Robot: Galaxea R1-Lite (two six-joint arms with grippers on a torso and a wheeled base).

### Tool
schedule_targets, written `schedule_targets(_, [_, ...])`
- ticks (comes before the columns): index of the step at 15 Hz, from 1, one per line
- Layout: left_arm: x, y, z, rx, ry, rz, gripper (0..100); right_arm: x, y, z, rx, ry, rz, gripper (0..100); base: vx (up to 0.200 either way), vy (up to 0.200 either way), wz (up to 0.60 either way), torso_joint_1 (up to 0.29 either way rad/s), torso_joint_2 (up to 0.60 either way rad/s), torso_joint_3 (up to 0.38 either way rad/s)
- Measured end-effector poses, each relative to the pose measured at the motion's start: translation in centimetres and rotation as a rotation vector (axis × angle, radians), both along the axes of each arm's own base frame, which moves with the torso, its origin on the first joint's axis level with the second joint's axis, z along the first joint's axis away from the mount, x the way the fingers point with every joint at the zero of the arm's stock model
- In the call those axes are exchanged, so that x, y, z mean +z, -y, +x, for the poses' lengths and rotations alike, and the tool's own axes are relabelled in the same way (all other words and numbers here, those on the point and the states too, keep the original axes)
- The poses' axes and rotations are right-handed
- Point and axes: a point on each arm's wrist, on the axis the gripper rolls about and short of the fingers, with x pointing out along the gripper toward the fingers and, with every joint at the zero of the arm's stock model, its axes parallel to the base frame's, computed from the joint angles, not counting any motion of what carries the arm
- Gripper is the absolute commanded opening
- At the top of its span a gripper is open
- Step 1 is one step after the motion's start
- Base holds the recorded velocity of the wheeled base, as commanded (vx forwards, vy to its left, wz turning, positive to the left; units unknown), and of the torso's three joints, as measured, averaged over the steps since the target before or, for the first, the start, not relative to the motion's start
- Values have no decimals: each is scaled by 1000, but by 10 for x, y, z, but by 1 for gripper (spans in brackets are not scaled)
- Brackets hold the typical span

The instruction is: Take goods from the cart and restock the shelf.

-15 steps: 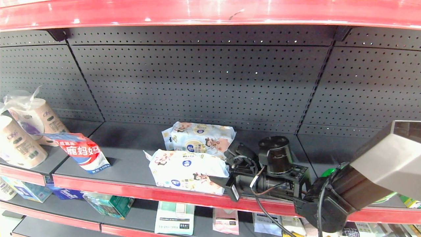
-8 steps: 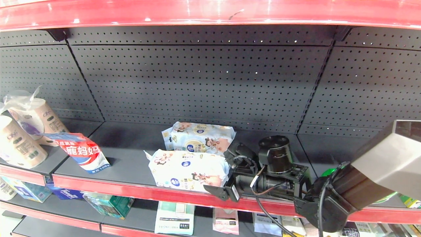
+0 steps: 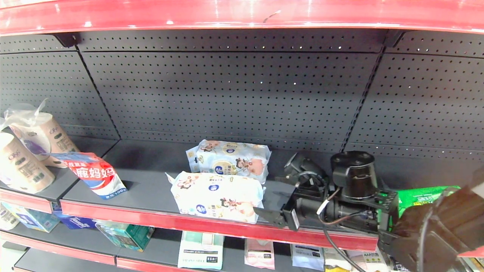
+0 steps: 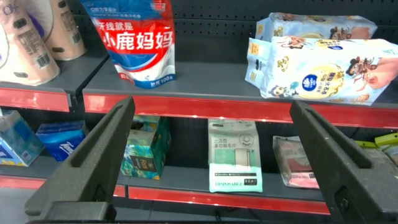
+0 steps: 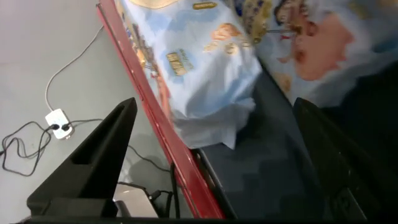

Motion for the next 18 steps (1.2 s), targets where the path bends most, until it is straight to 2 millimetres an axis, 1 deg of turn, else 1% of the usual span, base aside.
schedule_targets(1, [0, 0, 0, 0, 0, 0, 100, 8, 10, -4, -27, 1, 22, 100, 0, 0, 0, 0, 0, 0])
schedule_targets(3, [0, 0, 0, 0, 0, 0, 100, 24, 36, -14, -96, 16, 60, 100, 0, 0, 0, 0, 0, 0])
schedule_targets(4, [0, 0, 0, 0, 0, 0, 100, 29, 51, -20, -138, 23, 71, 100, 0, 0, 0, 0, 0, 0])
schedule_targets(6, [0, 0, 0, 0, 0, 0, 100, 40, 87, -39, -235, 53, 91, 100, 0, 0, 0, 0, 0, 0])
schedule_targets(9, [0, 0, 0, 0, 0, 0, 100, 52, 136, -78, -411, 74, 86, 100, 0, 0, 0, 0, 0, 0])
schedule_targets(11, [0, 0, 0, 0, 0, 0, 100, 61, 161, -110, -556, 104, 77, 100, 0, 0, 0, 0, 0, 0])
schedule_targets(12, [0, 0, 0, 0, 0, 0, 100, 62, 169, -129, -615, 121, 73, 100, 0, 0, 0, 0, 0, 0])
schedule_targets(13, [0, 0, 0, 0, 0, 0, 100, 61, 176, -150, -660, 133, 68, 100, 0, 0, 0, 0, 0, 0])
schedule_targets(15, [0, 0, 0, 0, 0, 0, 100, 53, 184, -189, -719, 165, 61, 100, 0, 0, 0, 0, 0, 0])
schedule_targets(17, [0, 0, 0, 0, 0, 0, 100, 35, 189, -226, -766, 212, 60, 100, 0, 0, 0, 0, 0, 0])
schedule_targets(18, [0, 0, 0, 0, 0, 0, 100, 27, 190, -239, -787, 245, 71, 100, 0, 0, 0, 0, 0, 0])
